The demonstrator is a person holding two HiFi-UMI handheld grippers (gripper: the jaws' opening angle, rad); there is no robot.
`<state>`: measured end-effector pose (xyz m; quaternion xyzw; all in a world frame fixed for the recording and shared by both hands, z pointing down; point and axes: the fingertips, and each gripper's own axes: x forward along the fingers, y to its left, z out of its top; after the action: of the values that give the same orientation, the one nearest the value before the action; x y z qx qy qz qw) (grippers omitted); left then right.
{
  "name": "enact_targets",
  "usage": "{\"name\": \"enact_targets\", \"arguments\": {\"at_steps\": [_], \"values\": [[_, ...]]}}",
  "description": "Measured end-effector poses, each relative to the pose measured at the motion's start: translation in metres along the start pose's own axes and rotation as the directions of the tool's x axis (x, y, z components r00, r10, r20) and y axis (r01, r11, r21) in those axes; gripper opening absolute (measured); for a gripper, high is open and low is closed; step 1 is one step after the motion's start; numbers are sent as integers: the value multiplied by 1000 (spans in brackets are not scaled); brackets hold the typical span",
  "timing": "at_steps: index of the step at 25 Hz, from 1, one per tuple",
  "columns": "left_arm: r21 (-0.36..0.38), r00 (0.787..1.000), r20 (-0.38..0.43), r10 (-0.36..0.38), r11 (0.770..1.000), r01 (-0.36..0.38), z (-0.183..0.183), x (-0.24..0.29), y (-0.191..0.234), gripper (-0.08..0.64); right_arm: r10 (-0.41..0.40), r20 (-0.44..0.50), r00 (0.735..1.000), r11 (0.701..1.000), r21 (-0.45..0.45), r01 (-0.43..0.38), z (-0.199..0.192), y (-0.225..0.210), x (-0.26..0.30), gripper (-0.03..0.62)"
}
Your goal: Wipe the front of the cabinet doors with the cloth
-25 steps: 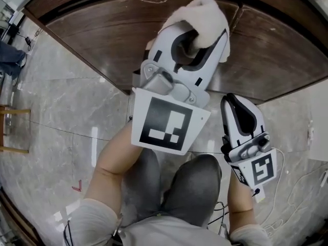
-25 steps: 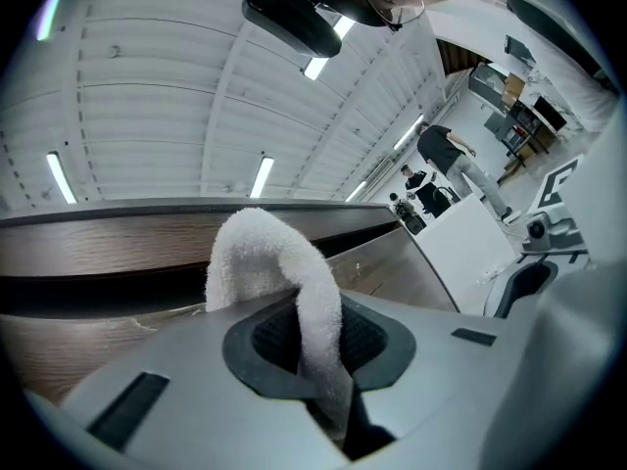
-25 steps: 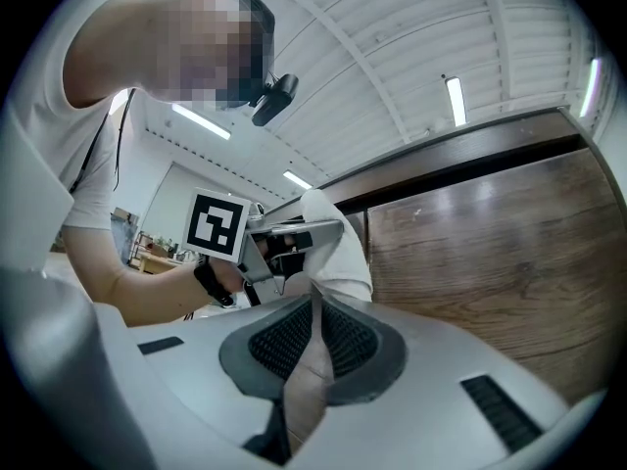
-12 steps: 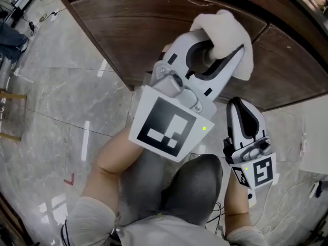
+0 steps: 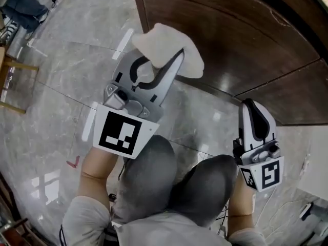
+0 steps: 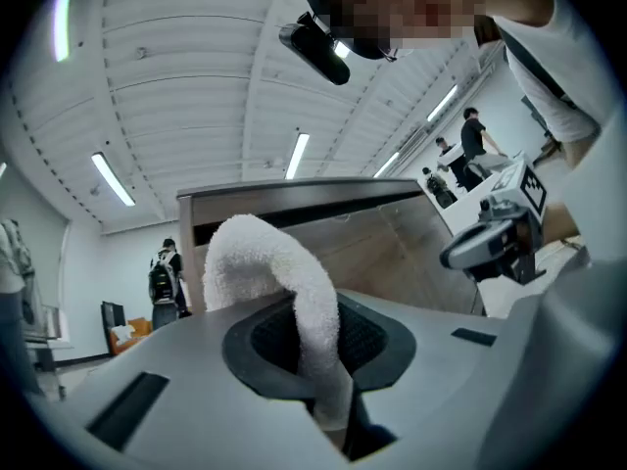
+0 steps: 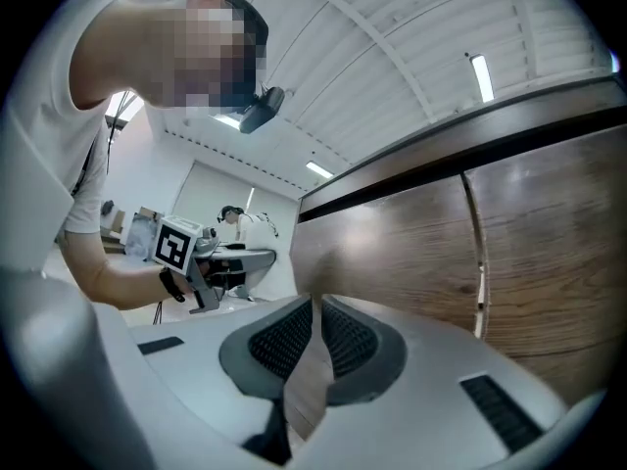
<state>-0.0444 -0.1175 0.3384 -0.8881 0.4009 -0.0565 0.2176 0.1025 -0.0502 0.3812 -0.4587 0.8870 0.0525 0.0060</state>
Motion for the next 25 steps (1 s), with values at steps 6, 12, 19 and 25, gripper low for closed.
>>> {"name": "enact_targets", "arguments": {"at_steps": [6,12,19,25], "values": [[-7,983,-113,143,989,-145,-61,-35,64,60,12,-12,1000,1000,4,-12,-11,18,22,52],[-21,980,-115,163,986,-166,-85,-31,93,60,7,-40,999,1000,1,-7,-19,28,37,52],[-50,985,-68,156,986,-160,-89,1,93,60,-23,-59,998,1000,-4,23,-22,28,34,52],[-31,988,-33,150,988,-151,-80,14,88,60,-42,-67,997,999,-10,42,-24,23,25,52]]}}
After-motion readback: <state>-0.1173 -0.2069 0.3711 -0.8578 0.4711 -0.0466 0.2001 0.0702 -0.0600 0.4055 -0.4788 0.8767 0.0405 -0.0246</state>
